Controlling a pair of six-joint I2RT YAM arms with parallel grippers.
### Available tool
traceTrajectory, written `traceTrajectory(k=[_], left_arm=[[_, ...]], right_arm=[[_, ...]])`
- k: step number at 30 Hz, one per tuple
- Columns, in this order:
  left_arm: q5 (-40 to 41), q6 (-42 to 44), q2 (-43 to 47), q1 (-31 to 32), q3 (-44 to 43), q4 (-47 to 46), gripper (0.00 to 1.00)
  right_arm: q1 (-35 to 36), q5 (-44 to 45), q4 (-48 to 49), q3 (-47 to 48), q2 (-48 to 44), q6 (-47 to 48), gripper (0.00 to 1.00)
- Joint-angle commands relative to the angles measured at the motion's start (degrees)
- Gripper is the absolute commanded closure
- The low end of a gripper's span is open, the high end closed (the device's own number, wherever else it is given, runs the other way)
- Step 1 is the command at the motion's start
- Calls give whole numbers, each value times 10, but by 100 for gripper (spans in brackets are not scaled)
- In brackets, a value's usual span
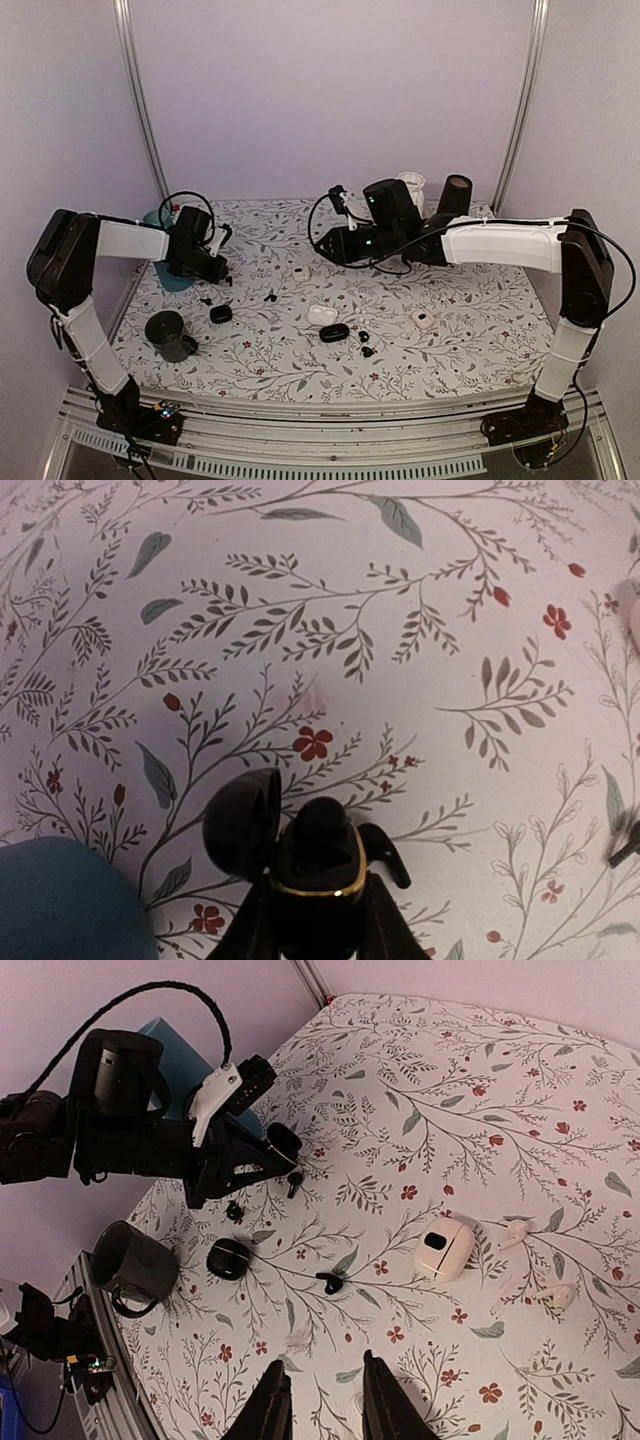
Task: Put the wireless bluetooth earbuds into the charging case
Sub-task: Move the left earbud to the center of the board.
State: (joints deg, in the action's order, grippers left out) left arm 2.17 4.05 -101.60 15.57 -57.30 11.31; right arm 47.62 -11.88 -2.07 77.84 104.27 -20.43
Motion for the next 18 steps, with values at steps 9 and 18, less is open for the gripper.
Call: traceTrajectory(k=[9,18], left_arm=[[-19,37,-23,-3,-16,20,100],[-58,26,-4,4,24,-19,100]], right_arm=[[2,11,12,-23,-33,10,76],[1,10,10,-27,-35,13,76]])
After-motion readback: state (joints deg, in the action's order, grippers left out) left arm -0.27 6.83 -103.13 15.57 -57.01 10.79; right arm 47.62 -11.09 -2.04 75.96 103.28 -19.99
